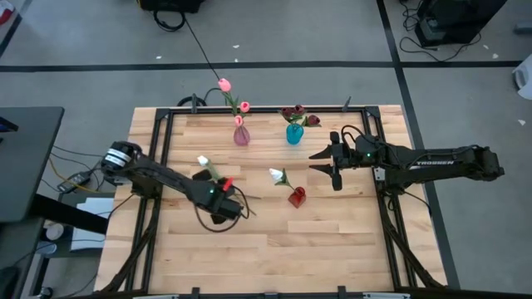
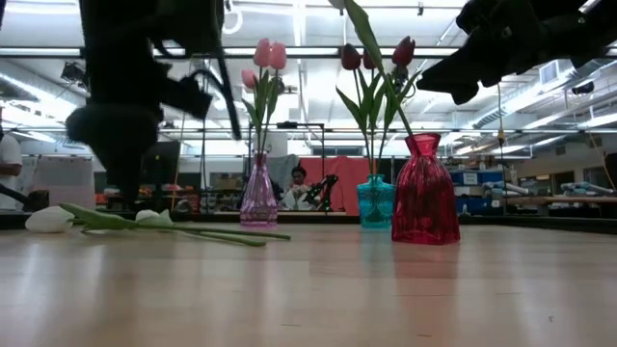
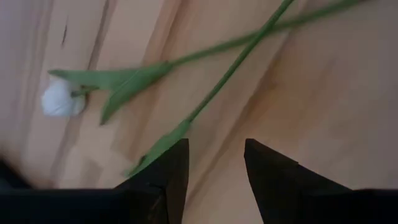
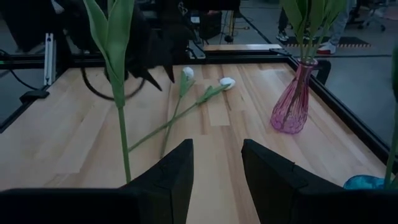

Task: Sort flowers into vase by color
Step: Put the bottom white tulip into the red vase

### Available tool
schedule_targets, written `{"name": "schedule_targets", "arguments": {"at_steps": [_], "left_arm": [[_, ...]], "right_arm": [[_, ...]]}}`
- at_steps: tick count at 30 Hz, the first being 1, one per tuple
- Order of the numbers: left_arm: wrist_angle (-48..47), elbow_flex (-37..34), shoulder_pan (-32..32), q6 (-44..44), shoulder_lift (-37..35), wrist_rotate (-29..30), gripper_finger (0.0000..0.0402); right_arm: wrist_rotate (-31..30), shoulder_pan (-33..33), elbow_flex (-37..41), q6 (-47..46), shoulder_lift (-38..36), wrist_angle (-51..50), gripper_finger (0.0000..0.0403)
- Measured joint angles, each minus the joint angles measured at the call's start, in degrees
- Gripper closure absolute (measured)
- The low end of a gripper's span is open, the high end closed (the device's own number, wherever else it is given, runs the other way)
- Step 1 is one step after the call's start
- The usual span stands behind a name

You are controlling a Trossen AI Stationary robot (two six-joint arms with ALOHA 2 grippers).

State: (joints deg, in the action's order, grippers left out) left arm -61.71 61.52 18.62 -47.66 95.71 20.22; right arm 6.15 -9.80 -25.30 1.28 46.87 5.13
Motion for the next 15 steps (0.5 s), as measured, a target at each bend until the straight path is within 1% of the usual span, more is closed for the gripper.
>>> {"name": "schedule_targets", "arguments": {"at_steps": [2, 8, 11, 15], "left_arm": [[-1.56, 0.0, -0.55, 3.2, 1.61, 0.03, 0.0247], [-1.8, -0.27, -2.65, 13.33, 4.57, 0.13, 0.0264], [-0.85, -2.74, -4.51, 15.92, 4.67, -0.14, 0.0272], [3.5, -6.11, -7.35, 18.87, 4.41, -1.98, 0.0281]], "right_arm": [[0.0, 0.01, 0.0, 0.17, 0.0, 0.0, 0.0253], [-0.02, 0.01, 0.0, 0.25, 0.0, 0.0, 0.0253], [-0.02, 0.0, 0.0, 0.21, 0.0, 0.0, 0.0253], [0.58, 0.0, 0.0, 0.19, 0.0, -0.01, 0.0253]]}}
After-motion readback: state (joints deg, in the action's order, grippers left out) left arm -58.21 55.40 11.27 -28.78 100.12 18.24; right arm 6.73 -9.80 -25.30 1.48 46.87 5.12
